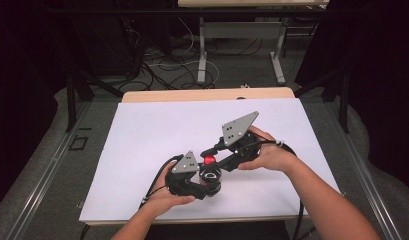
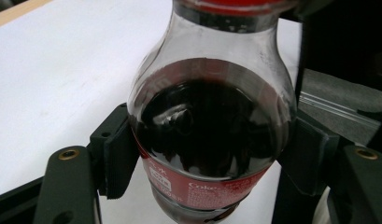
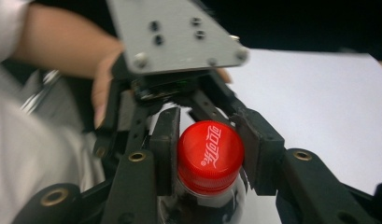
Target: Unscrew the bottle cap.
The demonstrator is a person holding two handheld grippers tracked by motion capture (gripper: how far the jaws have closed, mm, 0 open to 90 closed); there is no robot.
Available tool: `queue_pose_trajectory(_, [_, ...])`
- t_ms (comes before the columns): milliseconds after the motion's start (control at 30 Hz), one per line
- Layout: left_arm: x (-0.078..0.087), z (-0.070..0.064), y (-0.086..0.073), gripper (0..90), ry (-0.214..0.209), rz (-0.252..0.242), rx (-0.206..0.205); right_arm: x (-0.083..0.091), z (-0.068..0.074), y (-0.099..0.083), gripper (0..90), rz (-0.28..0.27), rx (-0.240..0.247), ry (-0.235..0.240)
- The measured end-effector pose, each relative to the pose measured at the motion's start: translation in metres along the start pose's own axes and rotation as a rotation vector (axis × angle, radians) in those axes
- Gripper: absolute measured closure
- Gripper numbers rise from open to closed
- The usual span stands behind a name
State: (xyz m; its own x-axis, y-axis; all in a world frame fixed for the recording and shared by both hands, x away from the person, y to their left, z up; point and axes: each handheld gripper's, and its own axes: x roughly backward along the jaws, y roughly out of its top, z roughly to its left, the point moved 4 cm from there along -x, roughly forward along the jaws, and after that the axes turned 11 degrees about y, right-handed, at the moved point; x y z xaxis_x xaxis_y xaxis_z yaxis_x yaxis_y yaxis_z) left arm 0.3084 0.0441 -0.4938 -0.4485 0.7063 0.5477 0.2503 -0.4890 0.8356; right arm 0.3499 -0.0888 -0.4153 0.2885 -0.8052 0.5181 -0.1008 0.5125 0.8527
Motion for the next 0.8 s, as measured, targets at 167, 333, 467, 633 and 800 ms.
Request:
queue_pose_trajectory(167, [0.0, -0.004, 0.001, 29.9, -0.026, -0.005, -0.01, 0.004, -0.002, 0.0, 61.2, 0.017, 0.044, 0.127])
queue_pose_trajectory(333, [-0.001, 0.004, -0.001, 29.9, 0.032, 0.011, 0.021, 0.002, -0.007, 0.001, 50.4, 0.016, -0.041, 0.05])
queue_pose_trajectory(467, [0.0, 0.011, -0.002, 29.8, 0.077, 0.013, 0.05, 0.005, -0.005, 0.005, 46.6, -0.058, -0.169, -0.077])
queue_pose_trajectory(633, [0.0, 0.016, -0.002, 29.8, 0.121, 0.015, 0.074, 0.007, 0.003, 0.011, 44.5, -0.109, -0.259, -0.304])
queue_pose_trajectory(800, [-0.001, 0.018, -0.004, 29.8, 0.142, 0.023, 0.098, -0.002, 0.013, 0.012, 48.0, -0.145, -0.358, -0.452])
